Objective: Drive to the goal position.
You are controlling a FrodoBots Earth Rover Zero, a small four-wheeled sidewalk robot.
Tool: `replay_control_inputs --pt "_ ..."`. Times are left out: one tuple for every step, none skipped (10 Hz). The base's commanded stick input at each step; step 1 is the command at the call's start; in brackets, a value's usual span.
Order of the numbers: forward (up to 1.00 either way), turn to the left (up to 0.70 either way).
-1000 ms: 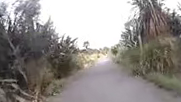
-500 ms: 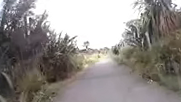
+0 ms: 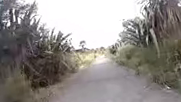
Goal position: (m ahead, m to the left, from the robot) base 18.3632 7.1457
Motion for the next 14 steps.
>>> replay_control_inputs --pt "1.0 -0.37" --pt "1.0 0.0" --pt "1.0 0.0" --pt "1.0 0.0" --pt "1.0 0.0" --pt "1.0 0.0" --pt "1.0 0.0" --pt "1.0 0.0" --pt "1.0 0.0" --pt "1.0 0.01" --pt "1.0 0.04" --pt "1.0 0.29" --pt "1.0 0.4" --pt "1.0 0.0"
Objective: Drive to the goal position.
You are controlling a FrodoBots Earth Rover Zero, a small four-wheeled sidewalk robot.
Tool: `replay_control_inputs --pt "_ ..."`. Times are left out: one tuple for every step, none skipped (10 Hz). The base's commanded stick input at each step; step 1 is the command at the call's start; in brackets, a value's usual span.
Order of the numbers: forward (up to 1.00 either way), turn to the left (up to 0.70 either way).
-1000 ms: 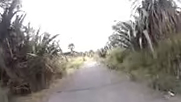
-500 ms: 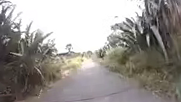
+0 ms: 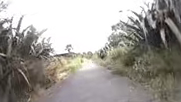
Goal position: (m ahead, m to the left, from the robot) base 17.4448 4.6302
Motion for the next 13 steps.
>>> replay_control_inputs --pt "1.0 0.0" --pt "1.0 0.0" --pt "1.0 0.0" --pt "1.0 0.0" --pt "1.0 0.0" --pt "1.0 0.0" --pt "1.0 0.0" --pt "1.0 0.0" --pt "1.0 0.0" --pt "1.0 0.0" --pt "1.0 0.0" --pt "1.0 0.0" --pt "1.0 0.0"
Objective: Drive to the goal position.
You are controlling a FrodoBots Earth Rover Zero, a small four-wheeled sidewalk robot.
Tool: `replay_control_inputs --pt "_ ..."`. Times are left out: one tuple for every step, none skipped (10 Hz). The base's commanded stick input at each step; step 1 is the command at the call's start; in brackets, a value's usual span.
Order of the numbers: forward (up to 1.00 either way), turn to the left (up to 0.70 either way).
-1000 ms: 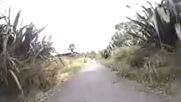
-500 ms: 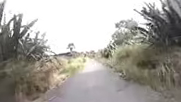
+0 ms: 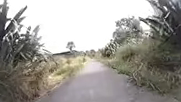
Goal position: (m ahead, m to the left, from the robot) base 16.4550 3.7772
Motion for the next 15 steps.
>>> replay_control_inputs --pt "1.0 0.0" --pt "1.0 0.0" --pt "1.0 0.0" --pt "1.0 0.0" --pt "1.0 0.0" --pt "1.0 0.0" --pt "1.0 0.0" --pt "1.0 0.0" --pt "1.0 0.0" --pt "1.0 0.0" --pt "1.0 0.0" --pt "1.0 0.0" --pt "1.0 0.0" --pt "1.0 0.0" --pt "1.0 0.0"
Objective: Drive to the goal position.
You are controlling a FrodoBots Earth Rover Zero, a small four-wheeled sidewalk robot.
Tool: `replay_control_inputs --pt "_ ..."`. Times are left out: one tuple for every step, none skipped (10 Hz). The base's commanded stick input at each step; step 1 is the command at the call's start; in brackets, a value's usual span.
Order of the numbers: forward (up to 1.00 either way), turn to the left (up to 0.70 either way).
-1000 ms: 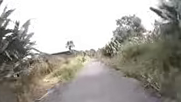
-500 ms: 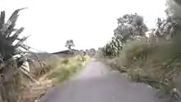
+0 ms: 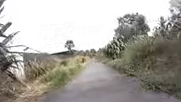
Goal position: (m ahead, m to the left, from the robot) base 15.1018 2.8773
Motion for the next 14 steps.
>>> replay_control_inputs --pt "1.0 0.0" --pt "1.0 0.0" --pt "1.0 0.0" --pt "1.0 0.0" --pt "1.0 0.0" --pt "1.0 0.0" --pt "1.0 0.0" --pt "1.0 0.0" --pt "1.0 0.0" --pt "1.0 0.0" --pt "1.0 0.0" --pt "1.0 0.0" --pt "1.0 0.0" --pt "1.0 0.0"
